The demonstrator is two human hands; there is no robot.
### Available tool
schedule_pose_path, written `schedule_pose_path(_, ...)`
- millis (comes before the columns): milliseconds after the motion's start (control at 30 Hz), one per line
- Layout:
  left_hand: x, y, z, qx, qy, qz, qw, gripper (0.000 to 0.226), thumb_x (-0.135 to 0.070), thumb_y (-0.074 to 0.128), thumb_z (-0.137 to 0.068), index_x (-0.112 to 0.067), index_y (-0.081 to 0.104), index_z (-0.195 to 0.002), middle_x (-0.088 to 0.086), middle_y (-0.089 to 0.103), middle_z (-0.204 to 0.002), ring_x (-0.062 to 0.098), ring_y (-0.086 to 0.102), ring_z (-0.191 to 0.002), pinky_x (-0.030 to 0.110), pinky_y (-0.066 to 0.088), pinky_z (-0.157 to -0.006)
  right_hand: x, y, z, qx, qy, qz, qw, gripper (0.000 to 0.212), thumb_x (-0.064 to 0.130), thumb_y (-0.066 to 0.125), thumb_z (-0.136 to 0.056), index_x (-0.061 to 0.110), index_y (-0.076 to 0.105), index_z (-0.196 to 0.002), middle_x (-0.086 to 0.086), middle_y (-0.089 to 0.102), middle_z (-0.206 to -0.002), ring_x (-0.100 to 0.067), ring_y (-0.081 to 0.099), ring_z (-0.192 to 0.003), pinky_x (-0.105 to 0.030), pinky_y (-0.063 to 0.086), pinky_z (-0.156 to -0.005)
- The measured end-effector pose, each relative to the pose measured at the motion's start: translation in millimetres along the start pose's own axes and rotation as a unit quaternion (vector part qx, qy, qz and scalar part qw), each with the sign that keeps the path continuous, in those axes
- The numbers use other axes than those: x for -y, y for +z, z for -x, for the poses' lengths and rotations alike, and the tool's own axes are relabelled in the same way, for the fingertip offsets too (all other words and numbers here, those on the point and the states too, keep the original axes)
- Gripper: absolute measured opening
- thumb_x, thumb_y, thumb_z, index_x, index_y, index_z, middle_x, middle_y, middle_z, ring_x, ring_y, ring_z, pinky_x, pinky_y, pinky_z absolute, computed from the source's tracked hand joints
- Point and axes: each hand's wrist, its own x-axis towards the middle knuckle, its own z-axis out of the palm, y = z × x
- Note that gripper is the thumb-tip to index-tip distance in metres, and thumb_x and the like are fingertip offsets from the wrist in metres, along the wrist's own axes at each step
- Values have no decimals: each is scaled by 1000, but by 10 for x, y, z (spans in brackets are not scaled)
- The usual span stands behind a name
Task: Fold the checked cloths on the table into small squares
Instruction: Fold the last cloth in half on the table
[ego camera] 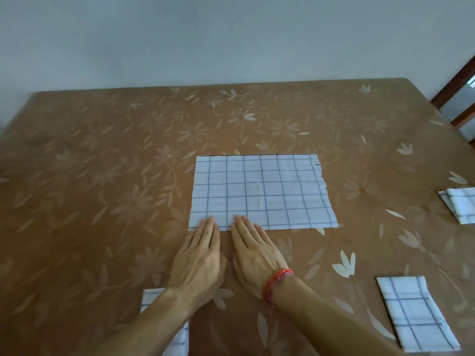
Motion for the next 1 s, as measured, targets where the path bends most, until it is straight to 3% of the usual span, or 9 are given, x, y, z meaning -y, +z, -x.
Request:
schedule_pose_path(167, 129, 27, 64, 47, -26, -13, 998, 58, -29, 34, -87, 6, 59, -127, 23, 54, -136, 32, 55, -125, 43, 48, -97, 214, 88, -101, 18, -32, -7, 999, 62, 31, 29, -90, 2, 39, -143, -14, 35, -152, -27, 31, -142, -44, 31, -113)
schedule_pose_path(267, 199, 91, 89, 49, -6, -3, 999, 60, -31, 31, -90, 6, 53, -133, 22, 48, -142, 31, 48, -131, 41, 44, -101, 206, 105, -119, 57, -42, -3, 997, 68, 35, 15, -91, 2, 23, -150, -13, 17, -159, -26, 12, -148, -45, 17, -119)
schedule_pose_path(367, 231, 110, 96, 59, -11, -3, 998, 65, -37, 28, -92, 4, 44, -140, 18, 35, -151, 28, 37, -139, 37, 34, -110, 110, 125, -43, 60, -18, 13, 998, 68, 41, 16, -95, 2, 23, -150, -12, 16, -159, -25, 11, -148, -46, 14, -119)
schedule_pose_path(467, 206, 70, 96, 78, -6, 0, 997, 78, -47, 0, -86, -3, 3, -151, 8, -9, -158, 20, -3, -149, 27, -2, -118, -65, 41, 82, 73, 13, 18, 997, 69, 46, 21, -97, 3, 22, -150, -10, 14, -160, -24, 11, -148, -47, 17, -118)
schedule_pose_path(533, 192, 32, 92, 100, -18, 38, 994, 81, -50, -10, -78, -9, -15, -147, 1, -25, -155, 14, -20, -145, 26, -12, -114, -230, -44, 183, 82, 31, 29, 996, 68, 46, 18, -98, 6, 10, -153, -6, -1, -161, -20, -2, -149, -44, 5, -121)
schedule_pose_path(600, 167, -9, 77, 106, -31, 48, 993, 76, -52, -3, -84, -11, -18, -146, 0, -28, -154, 11, -25, -143, 26, -11, -115, -399, -141, 299, 99, 57, 33, 993, 68, 47, 13, -99, 9, -2, -153, -3, -13, -160, -17, -14, -148, -41, -9, -119)
schedule_pose_path(733, 119, -96, 50, 141, -48, 46, 988, 69, -41, 22, -102, -10, -16, -151, 2, -30, -154, 10, -27, -141, 28, -9, -118, -755, -303, 552, 105, 128, 39, 985, 70, 52, 5, -97, 11, -6, -153, 1, -16, -159, -9, -21, -143, -36, -14, -118)
schedule_pose_path(1000, 104, -141, 52, 152, -52, 59, 985, 69, -40, 24, -103, -9, -16, -150, 1, -33, -152, 7, -29, -136, 27, -10, -116, -1163, -419, 766, 109, 198, 35, 973, 79, 55, -2, -88, 11, 0, -154, 1, -6, -162, -10, -10, -147, -35, -14, -116)
